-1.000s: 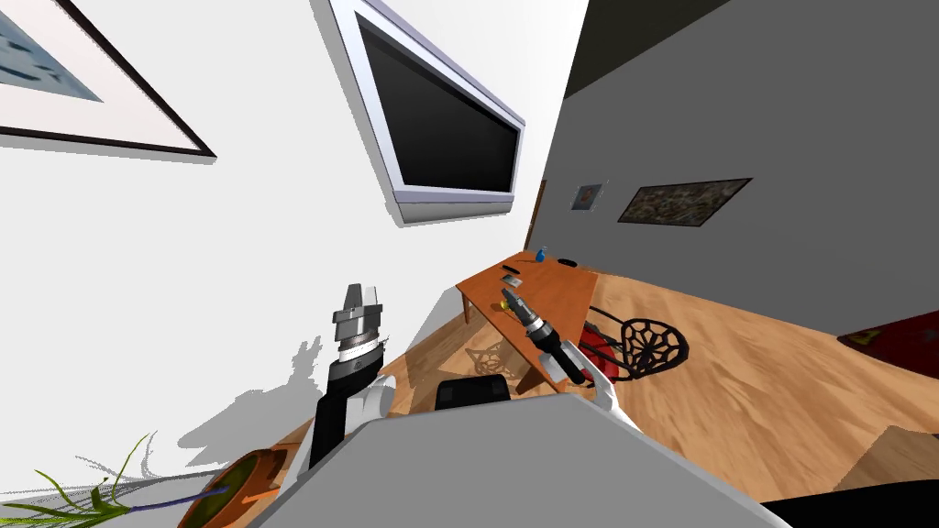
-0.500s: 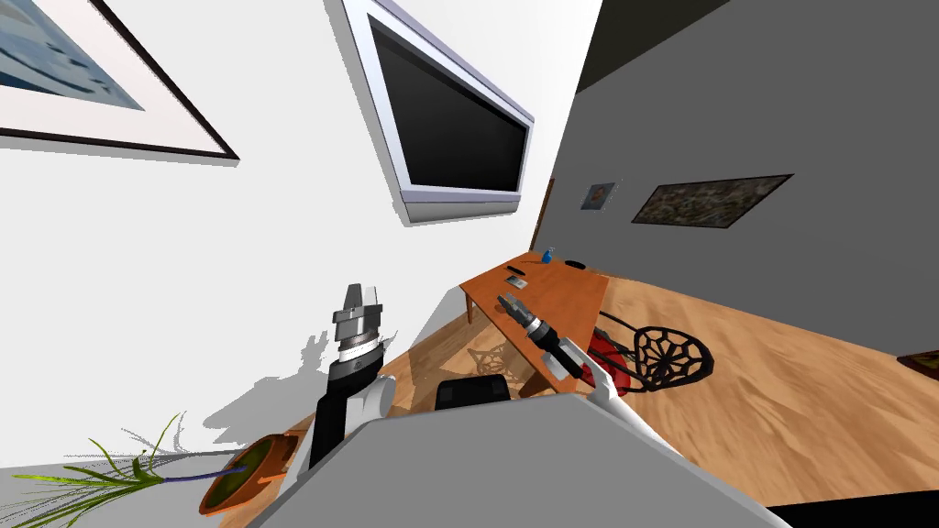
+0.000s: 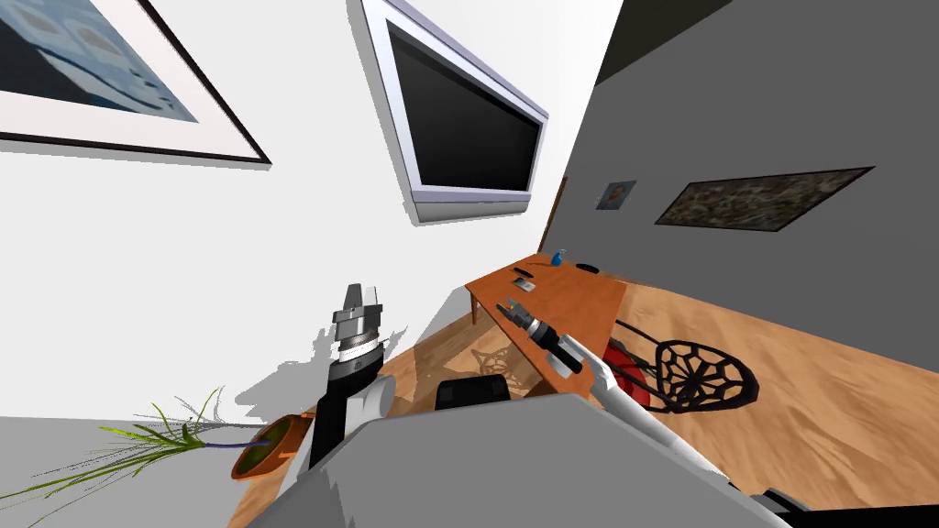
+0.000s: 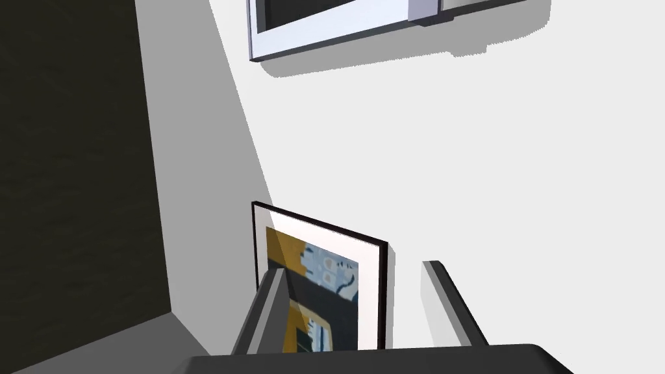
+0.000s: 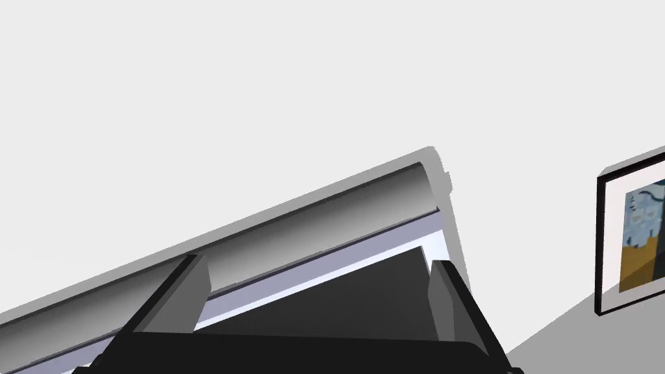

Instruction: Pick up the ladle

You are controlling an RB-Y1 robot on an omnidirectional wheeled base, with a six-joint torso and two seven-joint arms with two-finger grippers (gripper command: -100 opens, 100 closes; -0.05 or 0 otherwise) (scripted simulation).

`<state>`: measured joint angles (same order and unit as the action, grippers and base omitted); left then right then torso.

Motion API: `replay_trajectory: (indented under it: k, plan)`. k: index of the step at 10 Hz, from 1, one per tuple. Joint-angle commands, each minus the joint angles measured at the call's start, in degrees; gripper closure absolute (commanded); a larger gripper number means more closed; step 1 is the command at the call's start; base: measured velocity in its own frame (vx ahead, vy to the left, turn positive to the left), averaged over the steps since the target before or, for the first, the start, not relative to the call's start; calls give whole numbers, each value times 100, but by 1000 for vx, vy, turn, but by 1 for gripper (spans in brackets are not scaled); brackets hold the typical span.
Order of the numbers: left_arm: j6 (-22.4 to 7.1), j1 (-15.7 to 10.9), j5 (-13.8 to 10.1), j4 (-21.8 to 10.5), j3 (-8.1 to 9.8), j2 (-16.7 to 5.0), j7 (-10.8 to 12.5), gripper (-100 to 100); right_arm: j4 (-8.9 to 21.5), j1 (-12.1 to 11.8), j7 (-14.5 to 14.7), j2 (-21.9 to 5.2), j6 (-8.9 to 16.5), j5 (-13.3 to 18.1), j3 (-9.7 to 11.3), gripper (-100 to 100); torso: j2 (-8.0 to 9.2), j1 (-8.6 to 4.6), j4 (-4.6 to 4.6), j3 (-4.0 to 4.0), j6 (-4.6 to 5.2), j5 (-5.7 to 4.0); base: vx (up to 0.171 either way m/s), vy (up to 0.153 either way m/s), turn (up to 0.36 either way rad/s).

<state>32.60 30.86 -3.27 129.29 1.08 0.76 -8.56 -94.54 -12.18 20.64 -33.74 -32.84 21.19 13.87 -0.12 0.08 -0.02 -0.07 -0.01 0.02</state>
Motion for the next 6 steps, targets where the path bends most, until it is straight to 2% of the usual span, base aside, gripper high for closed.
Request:
replay_trajectory:
  k: [1, 3, 4, 6]
  plan:
    - [0, 0, 0, 0, 0, 0, 0, 0, 278, 45, 176, -105, -17, 64, 59, -100, 0, 0, 0, 0, 0, 0, 25, 15, 77]
    - [0, 0, 0, 0, 0, 0, 0, 0, 759, 245, 547, -443, 2, 267, 294, -100, 3, 1, 0, 1, 2, 0, 20, 25, 171]
    - [0, 0, 0, 0, 0, 0, 0, 0, 857, 245, 581, -454, 2, 267, 294, -100, 1, 3, 0, 0, 1, 1, 23, 18, 62]
    - [0, 0, 0, 0, 0, 0, 0, 0, 1316, 431, 971, -781, 36, 452, 543, -100, 3, 1, 0, 1, 3, 0, 27, 22, 173]
